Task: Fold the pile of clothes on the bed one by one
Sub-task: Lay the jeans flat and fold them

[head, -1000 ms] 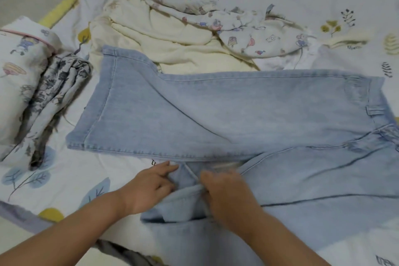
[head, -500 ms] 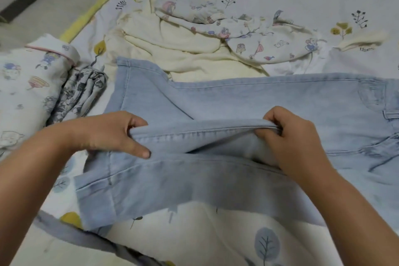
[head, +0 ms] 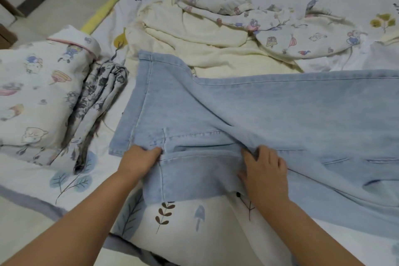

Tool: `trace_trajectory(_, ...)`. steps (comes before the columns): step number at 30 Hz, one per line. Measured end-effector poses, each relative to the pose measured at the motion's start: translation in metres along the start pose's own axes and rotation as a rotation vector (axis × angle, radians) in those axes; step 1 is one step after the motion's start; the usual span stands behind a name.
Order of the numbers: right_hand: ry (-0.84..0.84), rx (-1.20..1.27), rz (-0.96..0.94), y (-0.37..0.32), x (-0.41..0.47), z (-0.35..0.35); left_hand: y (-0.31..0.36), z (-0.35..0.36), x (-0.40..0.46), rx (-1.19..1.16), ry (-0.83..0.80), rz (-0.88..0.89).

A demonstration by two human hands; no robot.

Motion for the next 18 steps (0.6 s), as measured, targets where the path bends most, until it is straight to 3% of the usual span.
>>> trace_trajectory(6,0.046,0.026,-0.023,-0.014,-0.008,-0.014,0.005,-0.005,-0.007,-0.442,-0.08,-0.121)
trace_trajectory(11,0.097,0.174,-0.144,-0.008,-0.04,-0.027,0.003,-0.031,-0.016,-0.488,-0.016,0.126)
trace_trajectory(14,0.132,0.186,-0.309,-0.017,-0.07,-0.027,-0.005,-0.07,-0.006,-0.555,0.103,0.135)
trace_trajectory(16,0.11,0.156,-0.406,-0.03,-0.096,-0.015,-0.014,-0.089,0.0,-0.377,0.21,0.164)
trace_trajectory(18,-0.036,0.099,-0.47,-0.042,-0.12,0.006,-0.025,-0.094,0.005,0.022,0.261,0.211)
Point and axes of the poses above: each hand's wrist, its own x-axis towards the middle knuckle, its own z-axis out of the palm, y = z × x, the point moved 1 cm from there along x, towards the middle knuckle, and after that the axes turned 14 degrees about z, right-handed, at the moved point
